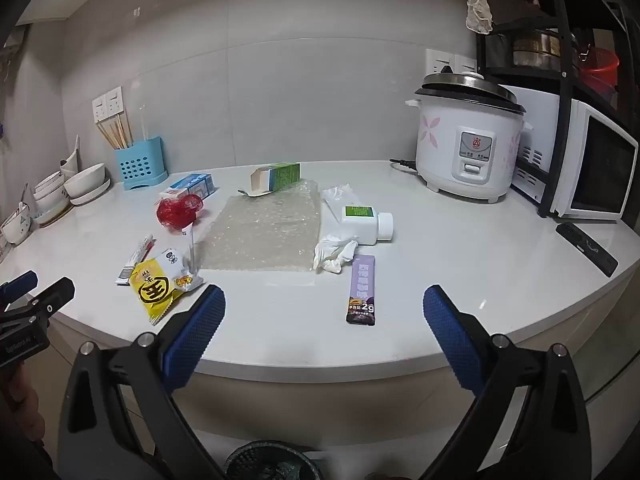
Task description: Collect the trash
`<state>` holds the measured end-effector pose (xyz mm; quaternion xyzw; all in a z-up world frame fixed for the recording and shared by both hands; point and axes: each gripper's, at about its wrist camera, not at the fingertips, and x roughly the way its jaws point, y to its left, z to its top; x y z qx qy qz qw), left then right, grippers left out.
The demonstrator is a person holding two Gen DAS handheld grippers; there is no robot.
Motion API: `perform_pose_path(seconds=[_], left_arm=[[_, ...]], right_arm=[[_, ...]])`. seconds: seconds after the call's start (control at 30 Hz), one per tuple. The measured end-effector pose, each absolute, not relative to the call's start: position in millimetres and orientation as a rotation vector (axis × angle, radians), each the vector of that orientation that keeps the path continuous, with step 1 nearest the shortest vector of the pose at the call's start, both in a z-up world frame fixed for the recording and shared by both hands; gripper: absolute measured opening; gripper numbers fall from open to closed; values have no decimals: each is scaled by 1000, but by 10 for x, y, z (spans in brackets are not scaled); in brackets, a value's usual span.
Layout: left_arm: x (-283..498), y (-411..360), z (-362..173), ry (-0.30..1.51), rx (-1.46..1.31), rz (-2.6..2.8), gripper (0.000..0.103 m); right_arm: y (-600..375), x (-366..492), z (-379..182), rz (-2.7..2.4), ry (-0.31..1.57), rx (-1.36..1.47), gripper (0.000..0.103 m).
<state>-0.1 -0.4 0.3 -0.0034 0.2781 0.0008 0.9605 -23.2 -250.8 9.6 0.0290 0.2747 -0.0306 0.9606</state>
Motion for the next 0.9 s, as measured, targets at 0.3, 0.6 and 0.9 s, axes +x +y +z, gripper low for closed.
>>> perform_pose_path(seconds=[0.3,0.6,0.9], left_arm=[[46,7,-16,576,-5,-4,97],[83,-87,-3,574,15,-15,97],[121,-139,-22,577,20,-18,97]], right_arm=[[-2500,-215,106,-72,551,50,95],[-2532,-178,115,-85,554,54,95],[-2591,-109,64,-89,568,84,95]])
